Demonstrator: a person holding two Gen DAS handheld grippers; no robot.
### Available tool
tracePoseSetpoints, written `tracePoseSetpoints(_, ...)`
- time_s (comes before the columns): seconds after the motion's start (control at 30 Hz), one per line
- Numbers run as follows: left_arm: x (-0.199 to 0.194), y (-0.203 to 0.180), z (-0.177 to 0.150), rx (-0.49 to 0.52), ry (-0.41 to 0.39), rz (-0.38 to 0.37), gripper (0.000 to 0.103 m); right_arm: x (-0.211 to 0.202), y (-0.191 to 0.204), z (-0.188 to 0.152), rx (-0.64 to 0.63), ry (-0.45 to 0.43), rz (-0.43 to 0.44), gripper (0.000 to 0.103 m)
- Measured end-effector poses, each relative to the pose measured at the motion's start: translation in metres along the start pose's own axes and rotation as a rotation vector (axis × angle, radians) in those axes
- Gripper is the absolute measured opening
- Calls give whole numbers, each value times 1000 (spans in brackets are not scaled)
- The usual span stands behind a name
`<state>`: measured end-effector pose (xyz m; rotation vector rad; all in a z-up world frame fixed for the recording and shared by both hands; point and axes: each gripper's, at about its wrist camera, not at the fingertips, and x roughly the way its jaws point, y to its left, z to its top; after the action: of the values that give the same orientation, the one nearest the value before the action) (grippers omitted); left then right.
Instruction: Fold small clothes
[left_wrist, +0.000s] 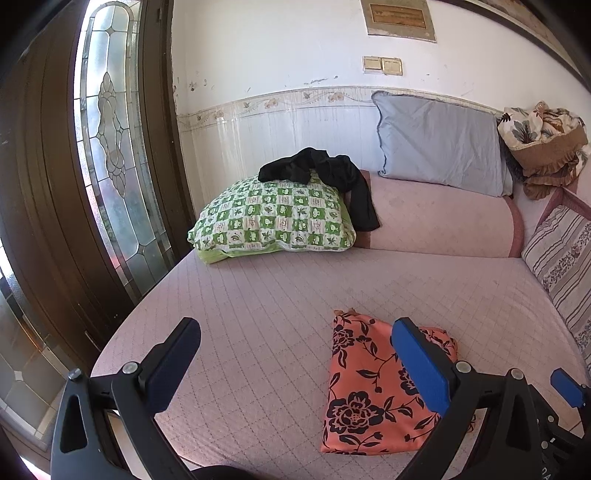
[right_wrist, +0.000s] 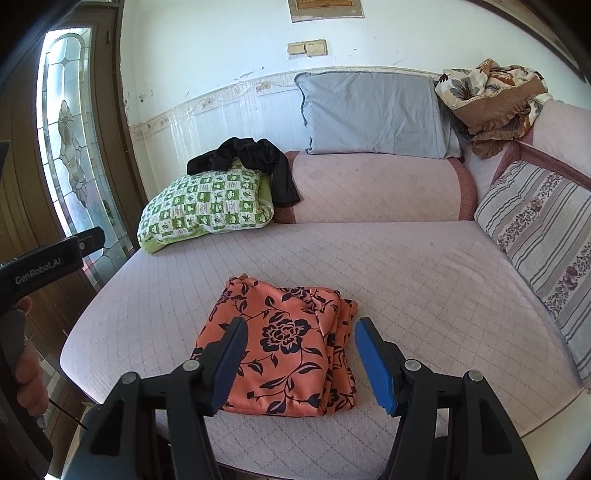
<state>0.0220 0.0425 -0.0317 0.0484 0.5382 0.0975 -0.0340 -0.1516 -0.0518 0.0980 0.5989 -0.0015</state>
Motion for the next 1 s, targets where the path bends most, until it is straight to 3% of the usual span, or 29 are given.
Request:
tracePoseSetpoints(0.43,13,26,-8,-33,23,-12,103,0,11,22,-45,-59,-64,64)
tracePoseSetpoints(1.0,14,44,-18,-36,9,-57,103,2,43,15,-105,-50,-75,65)
